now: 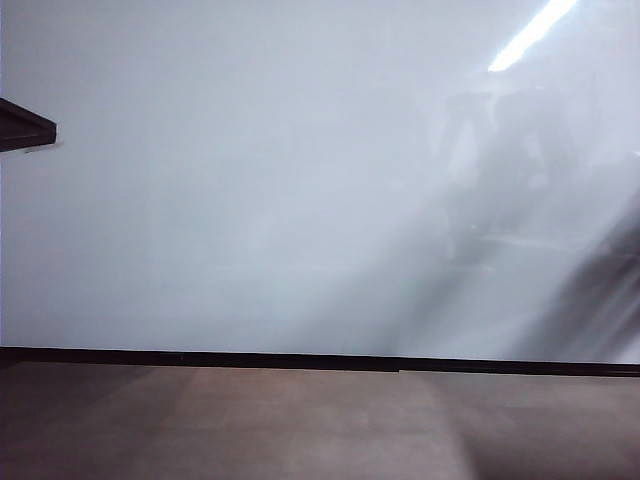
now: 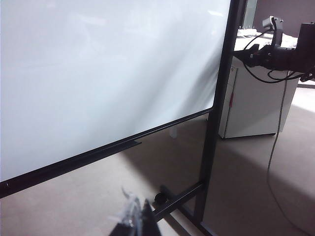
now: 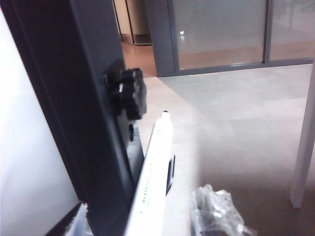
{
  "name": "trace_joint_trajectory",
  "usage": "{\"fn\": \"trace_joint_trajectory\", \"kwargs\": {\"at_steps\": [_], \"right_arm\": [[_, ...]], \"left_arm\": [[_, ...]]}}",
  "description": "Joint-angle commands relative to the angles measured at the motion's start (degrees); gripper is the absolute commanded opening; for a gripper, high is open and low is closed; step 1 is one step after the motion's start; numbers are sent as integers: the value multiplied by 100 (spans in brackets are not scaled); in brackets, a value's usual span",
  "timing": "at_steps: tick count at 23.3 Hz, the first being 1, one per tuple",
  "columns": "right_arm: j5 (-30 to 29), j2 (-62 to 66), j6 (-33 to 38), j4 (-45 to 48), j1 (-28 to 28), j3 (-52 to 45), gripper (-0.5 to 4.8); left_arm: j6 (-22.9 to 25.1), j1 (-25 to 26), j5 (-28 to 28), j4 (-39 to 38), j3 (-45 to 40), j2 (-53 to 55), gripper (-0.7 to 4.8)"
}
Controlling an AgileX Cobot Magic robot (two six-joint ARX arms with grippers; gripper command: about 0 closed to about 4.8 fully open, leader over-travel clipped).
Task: Reach to the right to find the marker pen, pick it up, and write the number 17 on the whiteboard.
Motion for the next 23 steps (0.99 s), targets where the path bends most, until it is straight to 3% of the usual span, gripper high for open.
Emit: {"fn": "trace_joint_trajectory", "kwargs": {"at_steps": [1, 5, 7, 9, 13, 16, 18, 21, 23], "right_arm": [[87, -15, -68, -90, 0, 33, 261], [81, -13, -81, -101, 2, 44, 259], [79, -13, -79, -103, 2, 48, 198], [81, -13, -81, -101, 2, 50, 186], [81, -13, -79, -103, 2, 57, 111], [81, -13, -79, -98, 2, 72, -4], [98, -13, -24, -26, -13, 74, -6], [461, -125, 595, 566, -186, 70, -6], [826, -855, 824, 474, -470, 17, -6]], "left_arm": [[4, 4, 20, 52, 4, 4, -5], [2, 4, 17, 52, 4, 4, -5], [4, 4, 17, 52, 4, 4, -5], [4, 4, 20, 52, 4, 4, -5], [2, 4, 20, 52, 4, 4, -5], [2, 4, 20, 52, 4, 4, -5], [2, 4, 20, 52, 4, 4, -5], [4, 4, 20, 52, 4, 4, -5], [2, 4, 20, 52, 4, 4, -5]]}}
